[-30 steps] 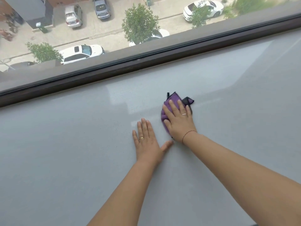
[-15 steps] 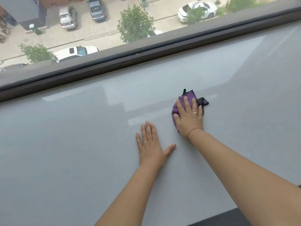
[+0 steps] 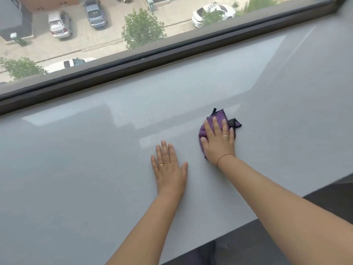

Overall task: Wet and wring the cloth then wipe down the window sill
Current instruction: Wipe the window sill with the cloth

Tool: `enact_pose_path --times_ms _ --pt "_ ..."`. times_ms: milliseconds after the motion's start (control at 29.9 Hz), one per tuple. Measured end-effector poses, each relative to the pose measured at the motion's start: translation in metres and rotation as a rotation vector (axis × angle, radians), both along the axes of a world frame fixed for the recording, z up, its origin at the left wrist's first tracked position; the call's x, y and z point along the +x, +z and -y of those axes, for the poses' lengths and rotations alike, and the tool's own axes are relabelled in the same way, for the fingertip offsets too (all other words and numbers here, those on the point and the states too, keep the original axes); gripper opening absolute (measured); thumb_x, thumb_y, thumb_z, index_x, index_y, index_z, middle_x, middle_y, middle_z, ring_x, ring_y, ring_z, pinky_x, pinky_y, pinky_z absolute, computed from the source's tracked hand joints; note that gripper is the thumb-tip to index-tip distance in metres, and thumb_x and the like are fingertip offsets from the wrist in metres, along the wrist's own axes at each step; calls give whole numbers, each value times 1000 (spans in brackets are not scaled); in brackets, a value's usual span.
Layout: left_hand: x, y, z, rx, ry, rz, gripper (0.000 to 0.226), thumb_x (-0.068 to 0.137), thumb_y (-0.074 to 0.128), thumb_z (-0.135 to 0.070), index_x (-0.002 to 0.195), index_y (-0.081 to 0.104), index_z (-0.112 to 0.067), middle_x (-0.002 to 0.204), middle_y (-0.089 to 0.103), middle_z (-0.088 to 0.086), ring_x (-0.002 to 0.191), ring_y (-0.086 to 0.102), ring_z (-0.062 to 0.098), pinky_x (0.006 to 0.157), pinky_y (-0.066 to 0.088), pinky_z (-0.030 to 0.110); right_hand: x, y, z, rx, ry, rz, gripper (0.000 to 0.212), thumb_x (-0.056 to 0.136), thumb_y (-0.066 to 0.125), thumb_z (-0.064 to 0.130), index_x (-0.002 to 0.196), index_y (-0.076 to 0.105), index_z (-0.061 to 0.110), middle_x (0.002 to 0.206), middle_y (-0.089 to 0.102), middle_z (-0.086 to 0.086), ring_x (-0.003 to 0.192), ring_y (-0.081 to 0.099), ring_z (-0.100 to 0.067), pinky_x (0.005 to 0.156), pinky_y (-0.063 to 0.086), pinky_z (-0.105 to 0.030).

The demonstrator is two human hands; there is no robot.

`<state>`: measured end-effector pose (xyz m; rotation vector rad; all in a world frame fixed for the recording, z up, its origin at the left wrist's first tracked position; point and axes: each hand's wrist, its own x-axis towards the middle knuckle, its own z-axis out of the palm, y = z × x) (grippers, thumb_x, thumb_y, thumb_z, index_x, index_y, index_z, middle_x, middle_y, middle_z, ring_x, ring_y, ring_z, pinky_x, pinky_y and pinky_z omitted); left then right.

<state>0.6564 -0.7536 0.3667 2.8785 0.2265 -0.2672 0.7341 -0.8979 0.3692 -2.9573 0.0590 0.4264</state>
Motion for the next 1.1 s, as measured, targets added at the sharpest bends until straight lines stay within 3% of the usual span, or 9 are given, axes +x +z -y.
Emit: enact_pose_path --times_ms 100,201,368,502,703,770,971,1038,1105 --pt "-7 -1 13 -39 21 36 64 100 24 -35 150 -7 -10 158 -17 5 145 -19 21 113 -18 38 -34 -7 -28 40 322 21 58 99 23 44 150 -3 34 159 -15 6 145 -20 -21 114 -17 -40" --pt "-15 -3 11 -7 9 18 65 100 24 -38 150 -7 -9 159 -15 6 145 -17 21 114 -16 36 -33 -7 -4 23 493 36 57 99 23 44 150 -1 35 159 -11 7 146 -16 -18 115 -15 -37" --pt "-20 -3 7 18 17 -15 71 98 22 -48 149 -10 -10 159 -17 5 145 -18 20 115 -15 36 -9 -2 69 -21 206 7 55 100 22 43 150 -1 35 160 -10 8 146 -14 -15 117 -10 -36" --pt "-31 -6 29 26 69 0 71 99 23 -48 149 -9 -10 159 -16 6 146 -16 21 116 -14 37 -20 3 51 3 73 -31 57 99 25 41 150 2 32 160 -11 5 146 -15 -22 116 -10 -42" --pt "-47 -11 59 34 182 22 63 100 26 -37 151 -1 -11 160 -7 8 147 -9 23 117 -9 40 -76 0 33 50 619 -1 55 100 21 41 150 -1 35 159 -11 7 146 -17 -18 116 -16 -38" --pt "-55 -11 60 44 197 7 64 100 24 -40 151 -2 -12 160 -8 7 147 -10 23 116 -10 39 -66 -1 67 23 589 23 54 100 20 43 150 -1 36 159 -11 9 146 -15 -16 117 -14 -37" --pt "-65 -8 55 57 221 -30 64 100 19 -41 150 -9 -12 159 -14 4 146 -15 21 117 -11 38 -40 3 110 5 127 -5 55 100 23 40 151 3 32 160 -9 5 146 -13 -21 118 -9 -43" --pt "-65 -9 56 52 242 -25 64 100 20 -41 150 -8 -13 159 -14 4 146 -15 20 117 -11 38 -54 2 84 18 159 2 57 99 23 41 151 1 32 160 -10 4 146 -15 -24 117 -11 -45" --pt "-64 -9 59 39 256 -21 64 100 22 -41 151 -5 -13 160 -12 4 146 -13 20 117 -10 38 -81 -1 59 38 358 32 57 99 22 42 150 0 32 160 -11 4 145 -17 -24 115 -14 -44"
